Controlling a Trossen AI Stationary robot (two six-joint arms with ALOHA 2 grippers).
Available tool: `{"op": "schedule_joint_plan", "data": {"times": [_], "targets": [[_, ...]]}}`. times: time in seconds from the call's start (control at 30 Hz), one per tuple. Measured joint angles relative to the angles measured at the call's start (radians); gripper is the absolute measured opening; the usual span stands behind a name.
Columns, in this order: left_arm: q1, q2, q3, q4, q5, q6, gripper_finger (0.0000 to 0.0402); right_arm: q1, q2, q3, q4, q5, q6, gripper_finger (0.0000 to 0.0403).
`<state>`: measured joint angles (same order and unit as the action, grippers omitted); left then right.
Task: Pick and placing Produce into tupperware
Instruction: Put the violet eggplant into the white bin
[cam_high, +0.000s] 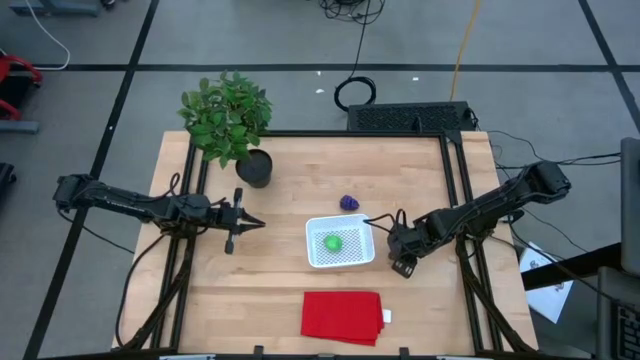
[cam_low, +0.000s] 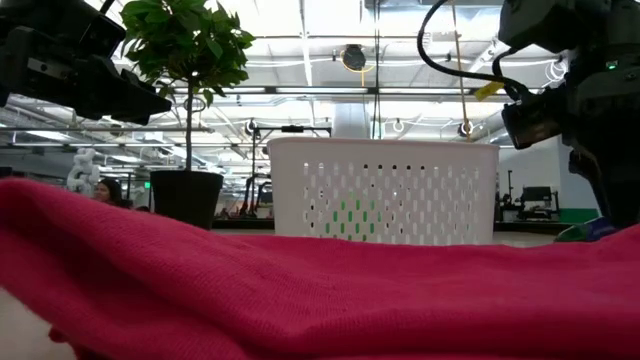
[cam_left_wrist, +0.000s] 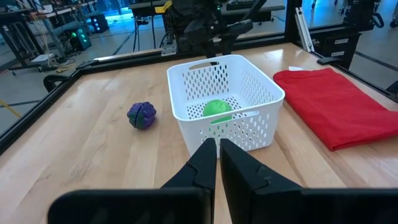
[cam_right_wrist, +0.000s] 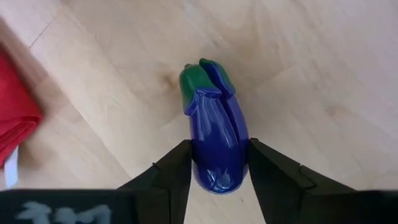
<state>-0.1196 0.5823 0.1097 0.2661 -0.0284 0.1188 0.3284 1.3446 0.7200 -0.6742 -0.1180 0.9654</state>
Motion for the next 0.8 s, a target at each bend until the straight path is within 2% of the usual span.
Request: {"op": "schedule_joint_plan", "data": {"times": [0.5,0.6,0.8], "targets": [[0.0,0.0,0.0,-0.002,0.0,0.0,0.0026,0.0,0.038,0.005,0.073,-0.025,-0.089,0.0145],[0.0,0.0,0.0,-0.002,0.0,0.0,0.0026,0.0,0.04,0.002,0.08,-0.037,-0.092,0.0168],[0.0,0.0,0.0,-0.002,0.0,0.0,0.0026,0.0,0.041,0.0,0.079,-0.04,-0.087,0.0245]]}}
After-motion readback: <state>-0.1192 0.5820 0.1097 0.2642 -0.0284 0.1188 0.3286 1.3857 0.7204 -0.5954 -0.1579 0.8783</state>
